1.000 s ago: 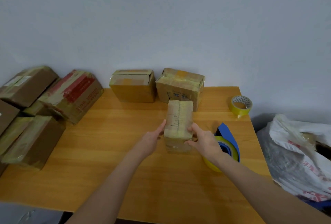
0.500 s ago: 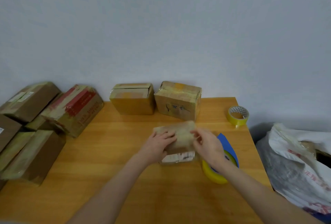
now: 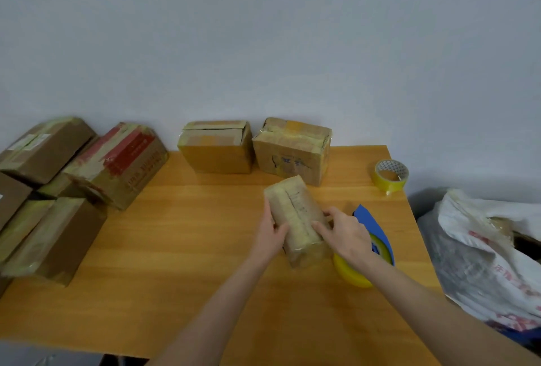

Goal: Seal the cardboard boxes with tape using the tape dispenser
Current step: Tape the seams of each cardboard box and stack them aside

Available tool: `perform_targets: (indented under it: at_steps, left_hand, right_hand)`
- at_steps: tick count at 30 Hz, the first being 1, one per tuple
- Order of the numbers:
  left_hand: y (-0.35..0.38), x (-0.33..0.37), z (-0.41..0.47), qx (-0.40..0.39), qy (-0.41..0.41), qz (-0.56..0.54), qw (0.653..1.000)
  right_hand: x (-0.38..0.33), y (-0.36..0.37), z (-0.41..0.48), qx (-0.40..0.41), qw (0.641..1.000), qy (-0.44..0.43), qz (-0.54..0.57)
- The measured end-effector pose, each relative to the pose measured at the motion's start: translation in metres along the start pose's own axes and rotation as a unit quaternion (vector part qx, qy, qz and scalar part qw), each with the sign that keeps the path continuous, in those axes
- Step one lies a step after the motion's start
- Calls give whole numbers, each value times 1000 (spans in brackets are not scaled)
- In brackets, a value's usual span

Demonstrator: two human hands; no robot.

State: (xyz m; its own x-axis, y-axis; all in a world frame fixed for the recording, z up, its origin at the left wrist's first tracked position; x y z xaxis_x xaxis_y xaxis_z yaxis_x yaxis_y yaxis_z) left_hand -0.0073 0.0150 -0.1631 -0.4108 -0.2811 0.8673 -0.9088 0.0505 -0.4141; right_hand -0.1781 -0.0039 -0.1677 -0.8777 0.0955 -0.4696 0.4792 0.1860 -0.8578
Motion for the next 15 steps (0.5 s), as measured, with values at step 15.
perform_targets:
  at_steps: [15]
  left_hand:
    - [21, -9, -5, -70, 65, 239, 966]
  right_hand:
    - [137, 1, -17, -133, 954, 221, 151]
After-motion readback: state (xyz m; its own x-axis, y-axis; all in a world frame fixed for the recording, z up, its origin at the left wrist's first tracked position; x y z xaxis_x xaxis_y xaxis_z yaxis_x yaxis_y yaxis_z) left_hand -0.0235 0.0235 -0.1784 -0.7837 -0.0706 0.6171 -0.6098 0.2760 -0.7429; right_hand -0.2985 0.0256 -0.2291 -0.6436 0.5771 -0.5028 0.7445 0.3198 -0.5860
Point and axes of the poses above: each hand's wrist, its own z-axis towards the middle knuckle, its own y-axis out of the palm, x = y × z, the point moved 3 cm from there along z, towards the middle knuckle, and after that the axes turned 2 degrees about -z, right-handed, at the moved point
